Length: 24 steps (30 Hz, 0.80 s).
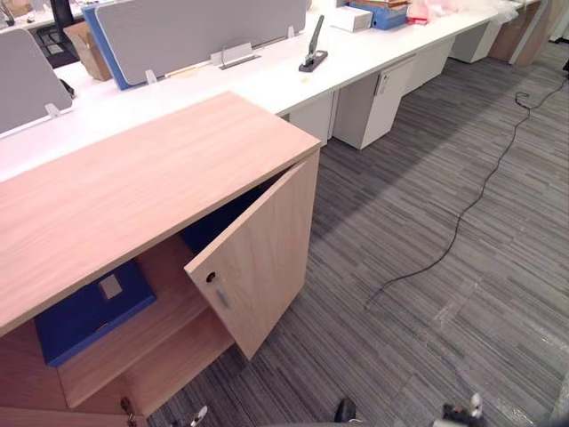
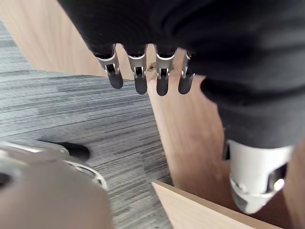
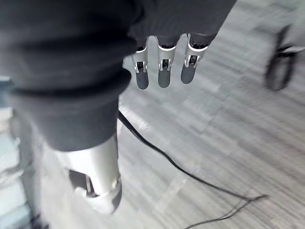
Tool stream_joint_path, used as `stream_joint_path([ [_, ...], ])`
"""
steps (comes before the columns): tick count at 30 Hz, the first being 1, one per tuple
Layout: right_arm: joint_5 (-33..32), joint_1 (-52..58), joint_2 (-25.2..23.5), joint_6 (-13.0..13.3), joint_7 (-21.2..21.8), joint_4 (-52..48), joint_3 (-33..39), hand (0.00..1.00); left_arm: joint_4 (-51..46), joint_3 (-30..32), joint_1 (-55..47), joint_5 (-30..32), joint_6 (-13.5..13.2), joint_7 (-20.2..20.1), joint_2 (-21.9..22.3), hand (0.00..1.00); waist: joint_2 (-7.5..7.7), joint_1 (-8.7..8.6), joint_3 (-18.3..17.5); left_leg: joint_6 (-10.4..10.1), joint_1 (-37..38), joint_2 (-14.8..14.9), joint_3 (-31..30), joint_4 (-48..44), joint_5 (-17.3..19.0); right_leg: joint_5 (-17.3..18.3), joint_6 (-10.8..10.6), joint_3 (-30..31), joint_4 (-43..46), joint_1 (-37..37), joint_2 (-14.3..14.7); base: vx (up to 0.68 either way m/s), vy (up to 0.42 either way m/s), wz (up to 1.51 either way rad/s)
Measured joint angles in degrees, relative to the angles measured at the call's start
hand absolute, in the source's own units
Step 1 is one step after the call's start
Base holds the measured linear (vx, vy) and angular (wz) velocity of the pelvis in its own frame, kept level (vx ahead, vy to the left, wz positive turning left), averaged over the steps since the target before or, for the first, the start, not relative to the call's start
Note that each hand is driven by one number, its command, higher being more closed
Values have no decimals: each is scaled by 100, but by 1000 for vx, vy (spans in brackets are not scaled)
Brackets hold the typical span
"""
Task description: Walk over to the cabinet, pick up the folder, carry it to the office cabinet, place the folder inside the office cabinet, then close the office cabinet door
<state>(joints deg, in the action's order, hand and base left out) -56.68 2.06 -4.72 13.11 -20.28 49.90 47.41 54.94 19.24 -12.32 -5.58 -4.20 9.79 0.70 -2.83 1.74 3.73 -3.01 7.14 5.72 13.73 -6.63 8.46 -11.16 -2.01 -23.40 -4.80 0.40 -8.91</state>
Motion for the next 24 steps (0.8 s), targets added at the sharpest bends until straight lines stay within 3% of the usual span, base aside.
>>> stream_joint_path([
  [2, -458, -1, -89, -80, 63, 332, -477, 0, -144, -31, 2, -72, -33, -5, 64, 0, 7, 12, -77, 35, -8, -95, -50, 58, -23, -4, -129, -72, 1, 16, -132, -32, 78, 23],
  [5, -542, -49, -26, -288, 309, 419, -2185, 0, -176, -163, -22, -103, -100, -11, 107, 0, 36, 75, -189, 145, -11, -284, -296, 193, -116, 96, -259, -346, 175, 62, -397, -63, 81, 54],
  [6, -521, -213, 22, -337, 499, 429, -3059, 0, -212, -280, -39, -123, -123, -14, 74, 0, 54, 77, -186, 201, -10, -378, -481, 237, -174, 234, -363, -508, 536, 26, -602, -36, 75, 60],
  [7, -511, -266, 23, -351, 539, 444, -3208, 0, -224, -299, -44, -125, -129, -14, 67, 0, 65, 82, -188, 219, -11, -408, -524, 240, -186, 279, -387, -542, 633, 7, -658, -26, 115, 77],
  [9, -485, -676, 42, -503, 772, 671, -4080, 0, -268, -597, -56, -127, -157, -25, -76, 0, 151, 129, -192, 353, -16, -661, -854, 268, -281, 621, -474, -672, 1465, -146, -1120, -5, 106, 78],
  [11, -195, -942, 52, -671, 974, 900, -4548, 0, -256, -907, -49, -115, -162, -63, -231, 0, 197, 142, -200, 461, -16, -893, -1308, 275, -352, 753, -428, -774, 2139, -173, -1557, 4, 104, 116],
  [13, 54, -1068, 75, -892, 1209, 1071, -5026, 0, -256, -1168, -56, -57, -161, -159, -424, 0, 299, 237, -257, 549, -133, -1074, -1837, 231, -420, 709, -241, -414, 2810, -318, -1873, 37, 138, 134],
  [16, 88, -1160, 82, -958, 1411, 1094, -5179, 0, -255, -1345, -86, -48, -141, -253, -638, 0, 392, 305, -250, 583, -306, -1148, -2348, 214, -517, 588, -50, 310, 2993, -392, -1811, 74, 48, 99],
  [17, 17, -1156, 85, -949, 1481, 1108, -5168, 0, -252, -1388, -92, -51, -126, -264, -700, 0, 438, 292, -259, 591, -398, -1136, -2602, 185, -567, 664, 53, 766, 3068, -516, -1668, 82, -31, 86],
  [18, -53, -1154, 110, -948, 1516, 1117, -5166, 0, -251, -1394, -86, -49, -122, -266, -720, 0, 432, 282, -248, 582, -465, -1109, -2710, 157, -588, 847, 23, 994, 3054, -536, -1557, 140, -132, 101],
  [20, -287, -1145, 113, -918, 1586, 1144, -5155, 0, -215, -1388, 12, -44, -111, -268, -745, 0, 457, 241, -216, 523, -645, -1000, -3200, 99, -631, 1676, -185, 1823, 2902, -518, -940, 141, -224, 97],
  [23, -548, -1033, 124, -870, 1632, 1170, -5267, 0, -78, -1362, 79, 1, -100, -263, -755, 0, 517, 239, -242, 392, -613, -1004, -3533, 51, -590, 1908, -394, 2213, 2662, -411, -654, 70, -274, 82],
  [24, -586, -926, 117, -838, 1636, 1181, -5471, 0, -86, -1311, 91, 40, -103, -254, -756, 0, 625, 244, -233, 287, -617, -1046, -3645, -47, -522, 2071, -655, 2185, 2426, -210, -684, 60, -372, 67],
])
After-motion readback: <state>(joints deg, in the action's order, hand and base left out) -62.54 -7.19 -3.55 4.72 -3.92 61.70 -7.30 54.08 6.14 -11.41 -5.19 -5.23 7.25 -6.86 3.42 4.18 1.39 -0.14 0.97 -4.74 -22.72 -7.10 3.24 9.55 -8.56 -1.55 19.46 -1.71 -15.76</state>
